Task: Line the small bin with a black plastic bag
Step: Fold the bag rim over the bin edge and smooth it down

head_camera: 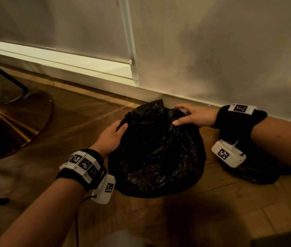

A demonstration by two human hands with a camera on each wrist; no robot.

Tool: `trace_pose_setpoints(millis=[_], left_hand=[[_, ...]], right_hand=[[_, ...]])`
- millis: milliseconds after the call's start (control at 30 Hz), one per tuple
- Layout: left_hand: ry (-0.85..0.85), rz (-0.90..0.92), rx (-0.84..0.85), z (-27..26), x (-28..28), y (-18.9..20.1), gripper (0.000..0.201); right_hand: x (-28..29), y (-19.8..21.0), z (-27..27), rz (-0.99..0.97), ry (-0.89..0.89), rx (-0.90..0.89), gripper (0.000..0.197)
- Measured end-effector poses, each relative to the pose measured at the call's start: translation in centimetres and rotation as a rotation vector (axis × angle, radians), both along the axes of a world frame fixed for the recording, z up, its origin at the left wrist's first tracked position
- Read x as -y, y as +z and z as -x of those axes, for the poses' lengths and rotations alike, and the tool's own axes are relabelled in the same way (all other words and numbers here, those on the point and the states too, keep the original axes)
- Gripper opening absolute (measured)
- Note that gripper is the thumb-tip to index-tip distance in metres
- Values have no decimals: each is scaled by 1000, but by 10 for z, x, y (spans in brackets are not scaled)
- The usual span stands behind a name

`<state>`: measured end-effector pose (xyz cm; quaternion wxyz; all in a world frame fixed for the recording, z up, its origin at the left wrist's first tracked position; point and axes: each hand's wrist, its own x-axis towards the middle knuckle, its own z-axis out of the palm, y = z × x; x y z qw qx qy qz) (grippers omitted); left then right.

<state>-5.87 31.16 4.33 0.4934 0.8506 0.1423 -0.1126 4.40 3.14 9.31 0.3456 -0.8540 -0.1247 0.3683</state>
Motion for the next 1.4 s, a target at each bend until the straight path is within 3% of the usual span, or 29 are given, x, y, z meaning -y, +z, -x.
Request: trace_pose_setpoints(millis=[67,133,167,233,300,333,433,633,733,833,933,1067,1167,1233,1300,1400], left_hand=[[-1,-67,29,1,1,0,28],[-6,-92,55,2,3,0,29],[-5,-81,64,2,4,1,28],[10,-20,66,3,4,1,25],[21,12,57,4,3,1,25],[19,22,57,5,3,1,25],[21,21,83,7,4,-1,20],[-20,20,97,7,8,-3,24],[-49,-13,88,5,6,-6,24],[-51,-22,77,3,6,-7,23],[-38,8,31,3,6,-5,27],[21,84,-10,1,3,4,33],[73,154,-60,-2,2,11,42],[115,193,-110,-4,3,12,45],[180,229,-167,-3,1,11,48],[342,338,-305,-1,3,5,75]], right_hand=[[-3,15,-1,73,31,308,73],[-15,31,2,-3,-15,506,40],[-27,39,7,-81,-30,441,22],[-52,37,24,-120,20,-3,24],[-70,15,38,65,104,-431,29],[-78,1,41,182,124,-508,28],[-95,-16,39,387,98,-488,18],[-126,-29,24,491,135,-474,16],[-138,-48,26,587,238,-435,17],[-141,-52,34,606,338,-338,31],[-137,-39,36,563,367,-260,17],[-105,21,17,298,205,-196,28],[-48,59,2,-24,-267,49,31],[-10,52,7,7,-529,125,54],[9,24,21,43,-654,-44,73],[18,-20,30,-227,-631,-578,73]])
